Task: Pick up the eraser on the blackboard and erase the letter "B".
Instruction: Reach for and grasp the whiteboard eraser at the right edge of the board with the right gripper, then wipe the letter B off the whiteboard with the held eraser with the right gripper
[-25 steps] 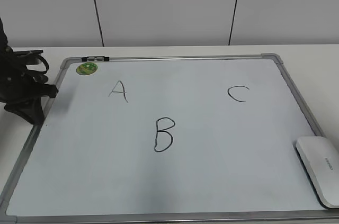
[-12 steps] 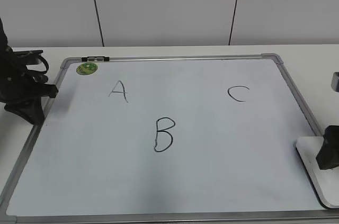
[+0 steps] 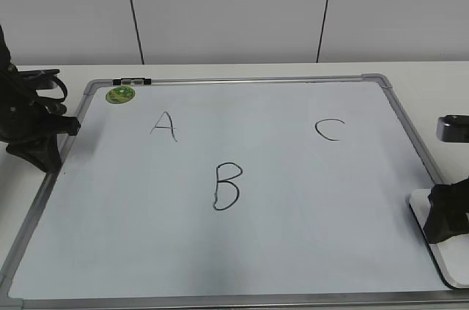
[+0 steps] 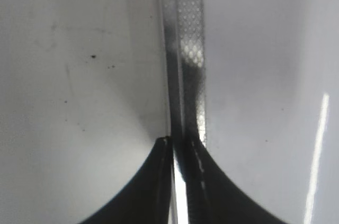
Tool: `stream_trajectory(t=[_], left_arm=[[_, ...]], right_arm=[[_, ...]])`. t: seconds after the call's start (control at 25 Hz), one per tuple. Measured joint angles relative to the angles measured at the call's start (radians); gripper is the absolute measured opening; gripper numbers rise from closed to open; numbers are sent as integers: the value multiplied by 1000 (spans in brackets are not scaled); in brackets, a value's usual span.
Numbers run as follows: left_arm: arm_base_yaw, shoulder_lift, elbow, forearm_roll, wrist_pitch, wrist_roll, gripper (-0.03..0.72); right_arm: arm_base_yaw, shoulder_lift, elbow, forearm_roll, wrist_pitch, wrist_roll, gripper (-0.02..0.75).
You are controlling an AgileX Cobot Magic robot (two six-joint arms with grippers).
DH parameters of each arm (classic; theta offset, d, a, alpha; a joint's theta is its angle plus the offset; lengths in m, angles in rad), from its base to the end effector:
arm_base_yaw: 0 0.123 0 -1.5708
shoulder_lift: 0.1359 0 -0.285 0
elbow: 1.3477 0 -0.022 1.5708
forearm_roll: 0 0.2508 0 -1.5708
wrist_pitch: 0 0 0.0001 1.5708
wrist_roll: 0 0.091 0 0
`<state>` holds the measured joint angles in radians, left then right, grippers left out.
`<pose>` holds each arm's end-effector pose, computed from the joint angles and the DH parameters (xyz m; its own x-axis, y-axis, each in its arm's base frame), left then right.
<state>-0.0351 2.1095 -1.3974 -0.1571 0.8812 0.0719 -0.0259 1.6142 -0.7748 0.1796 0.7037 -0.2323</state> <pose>0.3999 -0.0250 0.1266 -0.9977 0.0067 -0.0673 0.0149 0.9924 -0.1224 0.2602 0.0038 0.1584 -0.9888 -0.0684 -0.1329 -0.0824 0.9913 0.1026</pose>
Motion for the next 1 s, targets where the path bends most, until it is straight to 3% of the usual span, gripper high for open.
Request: stream_trajectory(t=[0.2, 0.36, 0.52, 1.0], left_arm=[[0, 0, 0, 0, 0, 0, 32], [0, 0, 0, 0, 0, 0, 32], [0, 0, 0, 0, 0, 0, 32], [0, 0, 0, 0, 0, 0, 32]], right_arm=[[0, 43, -2, 0, -11, 0, 639], [0, 48, -4, 6, -17, 0, 560], [0, 50, -11, 8, -12, 0, 540], [11, 59, -198, 35, 255, -2, 537]])
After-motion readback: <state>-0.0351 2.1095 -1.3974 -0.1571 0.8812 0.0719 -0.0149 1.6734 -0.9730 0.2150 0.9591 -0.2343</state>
